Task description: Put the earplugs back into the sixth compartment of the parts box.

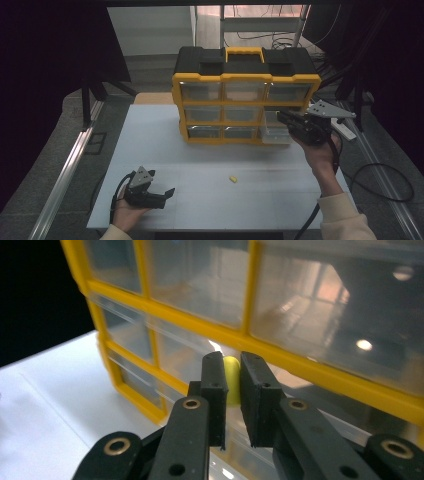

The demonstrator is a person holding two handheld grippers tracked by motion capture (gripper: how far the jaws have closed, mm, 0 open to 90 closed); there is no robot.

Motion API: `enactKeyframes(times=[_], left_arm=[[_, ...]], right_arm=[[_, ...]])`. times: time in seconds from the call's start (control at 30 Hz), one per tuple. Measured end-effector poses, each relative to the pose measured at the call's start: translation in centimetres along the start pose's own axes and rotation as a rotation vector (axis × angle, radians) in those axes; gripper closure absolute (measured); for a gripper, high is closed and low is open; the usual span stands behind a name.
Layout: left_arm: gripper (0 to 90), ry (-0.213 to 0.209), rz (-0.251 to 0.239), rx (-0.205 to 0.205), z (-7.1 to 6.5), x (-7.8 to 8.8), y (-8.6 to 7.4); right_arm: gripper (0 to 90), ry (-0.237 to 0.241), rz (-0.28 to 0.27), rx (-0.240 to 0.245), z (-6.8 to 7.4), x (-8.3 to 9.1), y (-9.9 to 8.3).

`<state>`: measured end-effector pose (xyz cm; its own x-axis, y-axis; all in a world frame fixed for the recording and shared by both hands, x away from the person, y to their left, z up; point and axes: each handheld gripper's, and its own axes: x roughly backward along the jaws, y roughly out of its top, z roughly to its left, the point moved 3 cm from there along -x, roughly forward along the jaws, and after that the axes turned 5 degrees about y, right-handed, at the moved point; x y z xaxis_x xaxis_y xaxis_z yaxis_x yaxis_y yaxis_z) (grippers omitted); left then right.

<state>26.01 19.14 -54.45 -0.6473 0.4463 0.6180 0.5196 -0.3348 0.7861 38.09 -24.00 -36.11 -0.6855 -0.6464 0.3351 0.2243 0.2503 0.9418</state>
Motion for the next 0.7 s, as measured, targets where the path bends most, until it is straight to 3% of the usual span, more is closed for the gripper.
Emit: enactKeyframes(times=[0.17, 0.43, 0.5, 0.57, 0.7], left_arm=[[2.7, 0.002, 0.004, -0.001, 0.0, 0.0, 0.0], [2.7, 0.004, 0.003, -0.001, 0.1, 0.0, 0.0], [2.7, 0.005, 0.002, 0.0, 0.1, 0.0, 0.0], [2.7, 0.006, 0.002, 0.0, 0.1, 0.0, 0.0], [2.7, 0.005, 0.003, 0.001, 0.1, 0.0, 0.0]], right_arm=[[80.6, -0.044, 0.029, 0.007, -1.0, -0.4, -0.4], [79.1, -0.07, 0.039, -0.01, -1.8, -0.7, -0.6], [55.7, -0.075, 0.056, -0.008, -2.0, -1.0, -0.9], [38.2, -0.077, 0.049, -0.011, -1.9, -1.1, -0.9], [24.0, -0.093, 0.006, -0.02, -1.4, -0.7, -0.8]])
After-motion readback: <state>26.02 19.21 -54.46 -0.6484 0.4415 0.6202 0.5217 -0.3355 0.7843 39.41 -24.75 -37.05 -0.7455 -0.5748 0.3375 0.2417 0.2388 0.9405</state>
